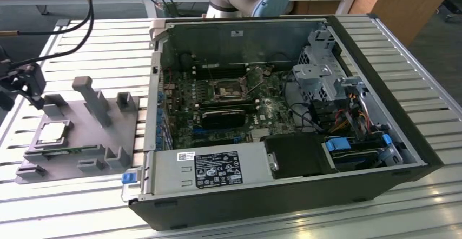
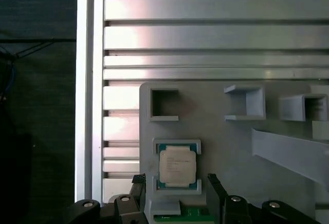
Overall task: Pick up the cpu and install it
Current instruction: 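Pick up the cpu and move it towards the insertion slot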
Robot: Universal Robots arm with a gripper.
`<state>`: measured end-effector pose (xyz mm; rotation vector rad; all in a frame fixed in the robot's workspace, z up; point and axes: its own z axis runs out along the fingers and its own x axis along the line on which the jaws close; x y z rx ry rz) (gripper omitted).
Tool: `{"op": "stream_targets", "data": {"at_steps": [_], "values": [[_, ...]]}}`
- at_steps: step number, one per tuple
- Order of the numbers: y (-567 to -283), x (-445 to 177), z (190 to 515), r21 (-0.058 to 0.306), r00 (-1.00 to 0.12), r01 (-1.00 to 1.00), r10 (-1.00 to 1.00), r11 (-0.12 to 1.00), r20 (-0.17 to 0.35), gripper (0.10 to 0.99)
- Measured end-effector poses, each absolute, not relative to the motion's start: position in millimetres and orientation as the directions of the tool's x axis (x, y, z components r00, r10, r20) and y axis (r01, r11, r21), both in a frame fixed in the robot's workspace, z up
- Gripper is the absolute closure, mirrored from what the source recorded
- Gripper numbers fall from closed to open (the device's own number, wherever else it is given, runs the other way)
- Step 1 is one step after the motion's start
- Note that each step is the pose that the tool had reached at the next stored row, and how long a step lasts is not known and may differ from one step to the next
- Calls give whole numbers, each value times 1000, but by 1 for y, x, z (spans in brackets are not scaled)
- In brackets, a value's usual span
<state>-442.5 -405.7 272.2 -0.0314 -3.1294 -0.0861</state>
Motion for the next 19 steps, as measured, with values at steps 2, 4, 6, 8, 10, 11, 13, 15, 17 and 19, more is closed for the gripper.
{"op": "stream_targets", "data": {"at_steps": [2,4,6,8,10,11,13,15,17,19], "values": [[-406,-442,271,55,-1000,12,11,998,11,498],[-406,-442,270,55,-1000,4,3,998,11,498],[-406,-442,268,55,-1000,-1,-2,998,10,498],[-406,-443,266,55,-1000,-2,-2,998,8,498],[-406,-444,264,55,-1000,-3,-3,998,1,498],[-406,-444,263,55,-1000,-4,-4,998,-1,498],[-406,-444,261,55,-1000,-5,-5,998,-7,498],[-406,-443,260,55,-1000,-6,-6,998,-14,498],[-406,-443,258,55,-1000,-6,-6,998,-14,498],[-406,-442,257,55,-1000,-6,-6,998,-14,498]]}}
